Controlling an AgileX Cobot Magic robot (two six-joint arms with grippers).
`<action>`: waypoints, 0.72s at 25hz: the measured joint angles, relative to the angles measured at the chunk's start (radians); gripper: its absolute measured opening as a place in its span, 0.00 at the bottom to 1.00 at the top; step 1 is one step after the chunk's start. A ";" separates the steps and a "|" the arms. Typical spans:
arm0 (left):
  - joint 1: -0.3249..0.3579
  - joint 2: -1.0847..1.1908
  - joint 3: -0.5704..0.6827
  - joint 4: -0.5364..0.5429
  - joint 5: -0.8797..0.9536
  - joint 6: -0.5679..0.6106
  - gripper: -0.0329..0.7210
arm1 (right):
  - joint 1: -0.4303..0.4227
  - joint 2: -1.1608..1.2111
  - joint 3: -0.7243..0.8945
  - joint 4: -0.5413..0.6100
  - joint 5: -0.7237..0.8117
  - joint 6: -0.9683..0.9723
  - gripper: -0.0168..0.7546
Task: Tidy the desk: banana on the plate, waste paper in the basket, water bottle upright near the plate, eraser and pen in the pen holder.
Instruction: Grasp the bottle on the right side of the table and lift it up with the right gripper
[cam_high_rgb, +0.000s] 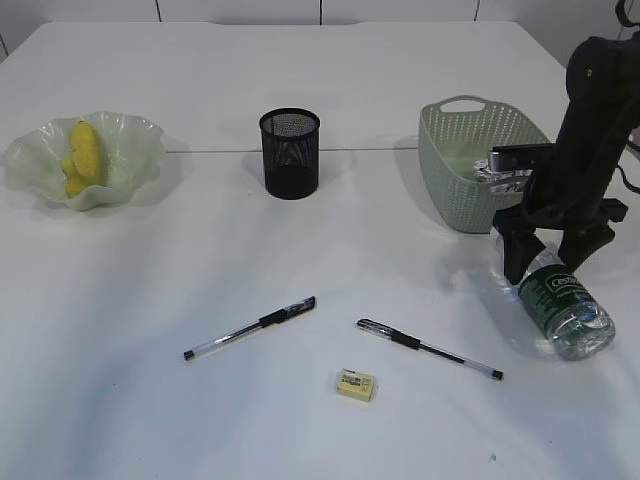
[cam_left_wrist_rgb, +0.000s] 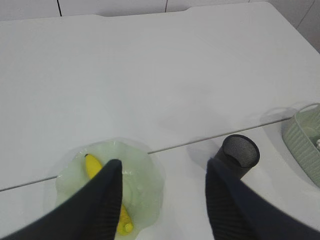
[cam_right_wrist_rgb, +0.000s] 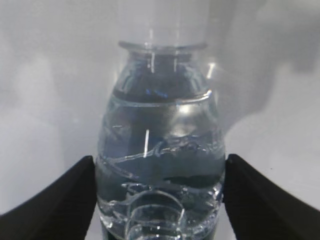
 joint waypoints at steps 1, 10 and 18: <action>0.000 0.000 0.000 0.000 0.000 0.000 0.54 | 0.000 0.000 0.000 0.002 0.000 -0.002 0.76; 0.000 0.000 0.000 0.000 0.002 0.000 0.54 | 0.000 0.005 -0.004 0.025 0.000 -0.002 0.54; 0.000 0.000 0.000 0.000 0.002 0.000 0.54 | 0.000 0.012 -0.020 0.041 0.002 -0.004 0.50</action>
